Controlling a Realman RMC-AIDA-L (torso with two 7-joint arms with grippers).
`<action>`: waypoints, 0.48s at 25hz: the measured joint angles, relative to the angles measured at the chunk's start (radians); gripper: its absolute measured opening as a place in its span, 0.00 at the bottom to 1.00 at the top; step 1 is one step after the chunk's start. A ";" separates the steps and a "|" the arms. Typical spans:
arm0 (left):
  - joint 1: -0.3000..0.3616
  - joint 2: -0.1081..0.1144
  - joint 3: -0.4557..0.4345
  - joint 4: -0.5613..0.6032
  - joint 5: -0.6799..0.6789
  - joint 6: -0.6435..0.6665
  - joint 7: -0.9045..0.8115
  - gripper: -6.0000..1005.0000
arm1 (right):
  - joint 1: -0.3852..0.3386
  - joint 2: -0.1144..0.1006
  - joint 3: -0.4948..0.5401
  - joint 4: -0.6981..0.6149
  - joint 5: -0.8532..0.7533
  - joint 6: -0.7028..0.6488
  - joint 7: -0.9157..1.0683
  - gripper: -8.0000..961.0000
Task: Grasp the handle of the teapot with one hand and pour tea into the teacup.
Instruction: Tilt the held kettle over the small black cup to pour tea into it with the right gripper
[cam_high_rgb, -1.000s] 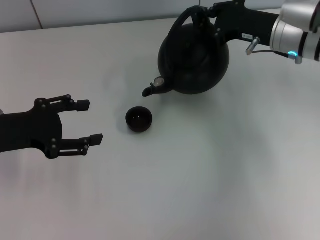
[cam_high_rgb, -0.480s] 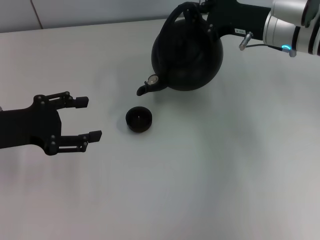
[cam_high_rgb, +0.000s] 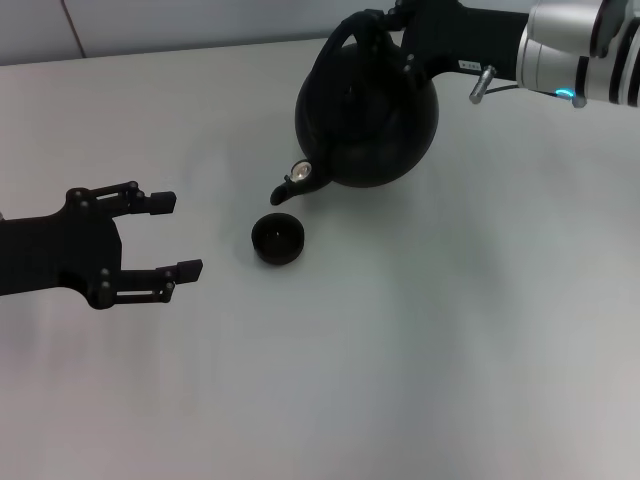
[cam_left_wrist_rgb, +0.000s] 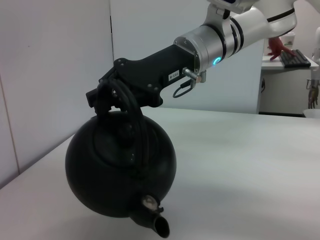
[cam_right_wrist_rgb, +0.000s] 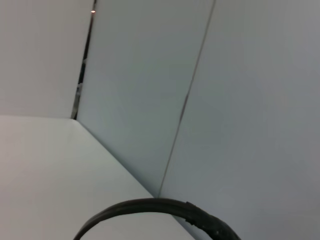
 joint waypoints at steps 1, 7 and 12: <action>0.000 0.000 0.000 0.000 0.000 0.000 0.000 0.83 | 0.000 0.000 0.000 0.000 0.000 0.000 0.000 0.15; 0.004 0.000 -0.001 0.001 0.000 -0.001 0.000 0.83 | 0.001 0.001 -0.009 -0.006 0.000 0.000 0.001 0.15; 0.006 0.000 -0.003 0.001 0.000 -0.001 0.000 0.83 | -0.001 0.001 -0.009 -0.017 -0.002 0.000 0.001 0.15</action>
